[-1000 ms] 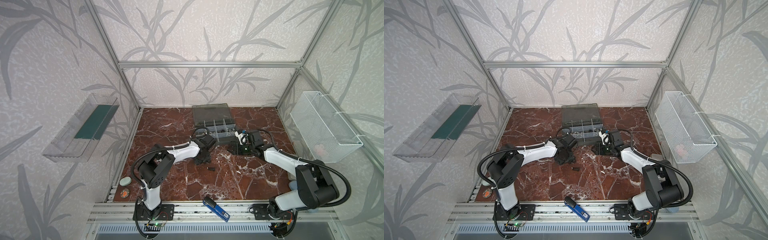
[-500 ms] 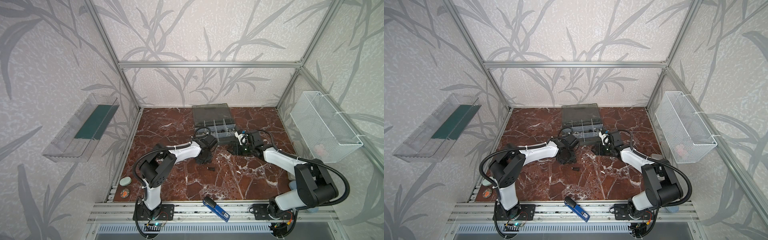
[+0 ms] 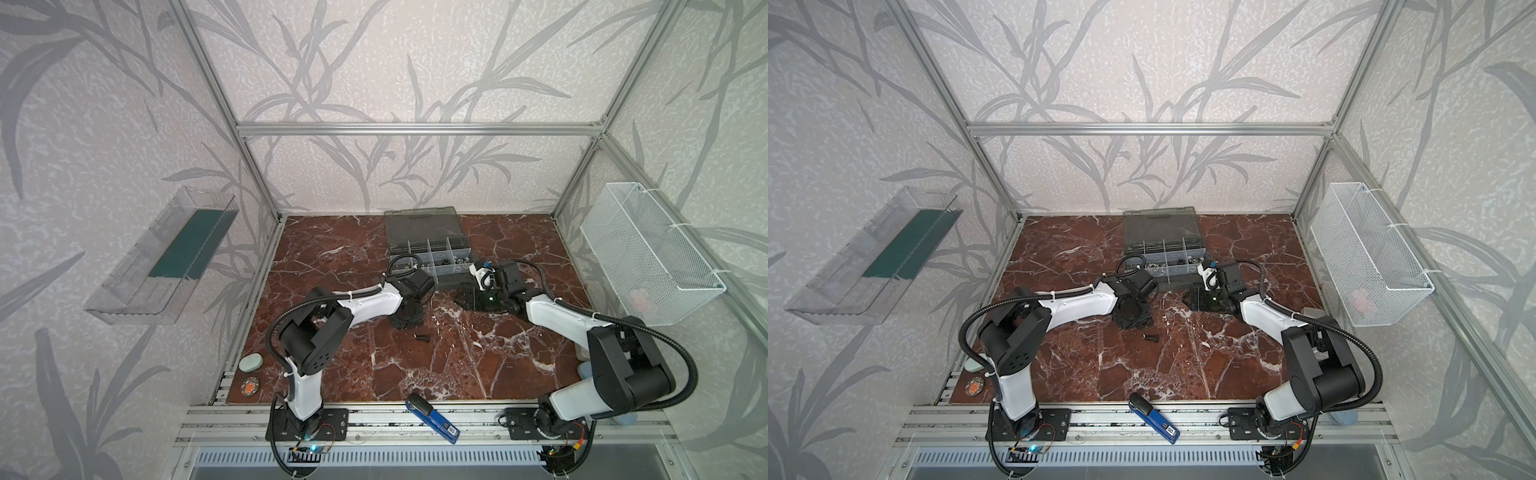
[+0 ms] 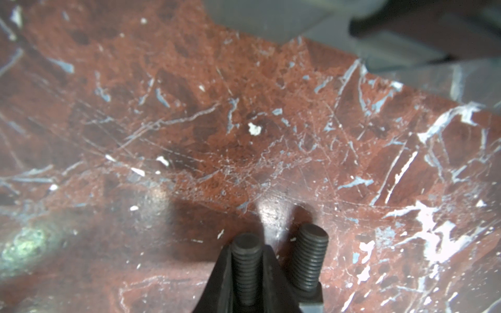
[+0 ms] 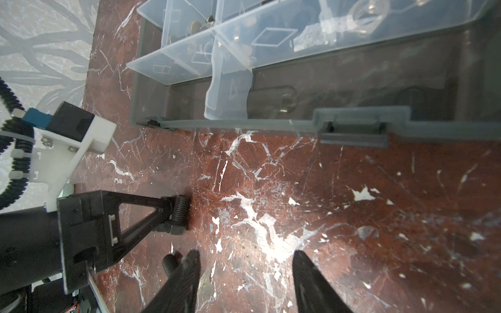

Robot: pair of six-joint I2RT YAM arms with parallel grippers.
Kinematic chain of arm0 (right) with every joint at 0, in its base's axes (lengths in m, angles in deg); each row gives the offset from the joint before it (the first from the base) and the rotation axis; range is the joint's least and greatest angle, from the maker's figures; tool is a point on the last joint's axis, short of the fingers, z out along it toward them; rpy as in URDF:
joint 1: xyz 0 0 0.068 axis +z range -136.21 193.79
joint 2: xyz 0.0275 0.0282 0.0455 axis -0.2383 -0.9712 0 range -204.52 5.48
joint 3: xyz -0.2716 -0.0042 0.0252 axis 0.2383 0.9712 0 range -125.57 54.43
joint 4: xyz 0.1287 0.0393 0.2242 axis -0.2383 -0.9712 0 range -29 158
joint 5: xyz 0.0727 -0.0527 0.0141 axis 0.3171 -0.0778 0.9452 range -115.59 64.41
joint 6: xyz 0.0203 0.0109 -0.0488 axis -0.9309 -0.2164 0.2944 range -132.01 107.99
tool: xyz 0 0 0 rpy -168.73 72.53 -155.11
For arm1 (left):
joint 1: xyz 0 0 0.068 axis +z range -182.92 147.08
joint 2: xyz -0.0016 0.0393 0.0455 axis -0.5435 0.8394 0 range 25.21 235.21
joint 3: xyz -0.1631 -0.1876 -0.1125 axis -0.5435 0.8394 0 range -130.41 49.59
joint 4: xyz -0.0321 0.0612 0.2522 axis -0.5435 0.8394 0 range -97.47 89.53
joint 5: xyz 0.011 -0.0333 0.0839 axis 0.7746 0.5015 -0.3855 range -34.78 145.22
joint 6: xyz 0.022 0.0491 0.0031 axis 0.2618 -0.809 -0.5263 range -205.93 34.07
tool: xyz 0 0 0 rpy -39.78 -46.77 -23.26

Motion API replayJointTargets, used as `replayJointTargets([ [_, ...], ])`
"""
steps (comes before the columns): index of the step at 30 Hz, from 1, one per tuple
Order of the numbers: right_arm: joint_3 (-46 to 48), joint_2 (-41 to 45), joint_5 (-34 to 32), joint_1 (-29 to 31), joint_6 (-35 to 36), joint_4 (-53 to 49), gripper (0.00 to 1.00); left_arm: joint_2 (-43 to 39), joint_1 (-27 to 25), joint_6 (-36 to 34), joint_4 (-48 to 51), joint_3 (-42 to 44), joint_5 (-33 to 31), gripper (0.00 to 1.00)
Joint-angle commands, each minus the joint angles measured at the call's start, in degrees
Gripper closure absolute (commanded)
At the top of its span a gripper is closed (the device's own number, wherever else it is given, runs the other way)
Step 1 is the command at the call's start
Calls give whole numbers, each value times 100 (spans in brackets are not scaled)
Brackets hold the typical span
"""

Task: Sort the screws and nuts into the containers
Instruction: 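Lift the black hex bolt and carry it over the box with the left gripper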

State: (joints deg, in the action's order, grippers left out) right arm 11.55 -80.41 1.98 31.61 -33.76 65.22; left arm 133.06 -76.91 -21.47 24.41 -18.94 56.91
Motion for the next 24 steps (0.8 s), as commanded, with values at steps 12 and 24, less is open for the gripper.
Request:
replayJointTargets([
  [12,-37,31,63,-28,-100,33,44,-539,296,-560,821,-144,-440,100],
  [24,-272,-32,81,-25,-272,-43,44,-1020,1025,-1722,499,-1220,-466,100],
])
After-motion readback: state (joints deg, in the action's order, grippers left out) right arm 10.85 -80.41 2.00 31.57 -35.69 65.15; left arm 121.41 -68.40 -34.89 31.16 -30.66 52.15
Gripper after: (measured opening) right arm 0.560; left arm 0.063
